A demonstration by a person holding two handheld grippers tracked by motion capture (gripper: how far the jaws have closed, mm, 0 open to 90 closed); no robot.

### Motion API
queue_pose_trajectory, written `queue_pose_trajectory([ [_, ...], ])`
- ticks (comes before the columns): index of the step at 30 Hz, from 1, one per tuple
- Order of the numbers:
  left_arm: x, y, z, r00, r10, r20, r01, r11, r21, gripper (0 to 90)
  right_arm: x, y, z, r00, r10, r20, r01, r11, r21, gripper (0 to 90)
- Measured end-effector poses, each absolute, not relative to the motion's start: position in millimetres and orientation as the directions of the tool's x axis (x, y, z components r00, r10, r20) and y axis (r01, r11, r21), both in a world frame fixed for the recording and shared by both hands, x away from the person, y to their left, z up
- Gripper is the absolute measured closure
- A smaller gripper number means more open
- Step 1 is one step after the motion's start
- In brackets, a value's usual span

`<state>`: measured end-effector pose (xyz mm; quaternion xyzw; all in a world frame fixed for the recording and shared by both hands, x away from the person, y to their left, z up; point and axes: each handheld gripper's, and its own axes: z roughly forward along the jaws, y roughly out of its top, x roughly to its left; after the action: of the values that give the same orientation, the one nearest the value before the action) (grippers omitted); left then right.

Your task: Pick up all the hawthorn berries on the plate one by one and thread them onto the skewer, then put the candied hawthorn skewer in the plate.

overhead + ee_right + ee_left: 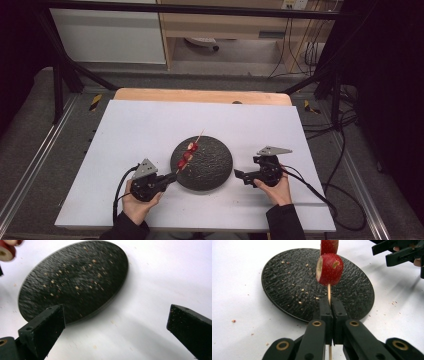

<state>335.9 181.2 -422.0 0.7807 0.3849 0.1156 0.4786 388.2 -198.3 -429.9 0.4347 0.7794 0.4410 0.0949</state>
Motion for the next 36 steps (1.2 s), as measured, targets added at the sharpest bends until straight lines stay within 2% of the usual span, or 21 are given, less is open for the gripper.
queue_pose_trajectory([
  [18,364.4,160.1,-401.4,0.672,0.725,-0.152,0.55,-0.35,0.758,88.9,370.1,-234.7,-441.1,-0.637,0.739,0.22,0.58,0.272,0.768,1.5],
  [36,386.6,138.1,-408.3,0.661,0.743,-0.106,0.605,-0.444,0.661,88.8,365.0,-243.0,-449.6,-0.626,0.755,0.197,0.598,0.302,0.743,2.9],
])
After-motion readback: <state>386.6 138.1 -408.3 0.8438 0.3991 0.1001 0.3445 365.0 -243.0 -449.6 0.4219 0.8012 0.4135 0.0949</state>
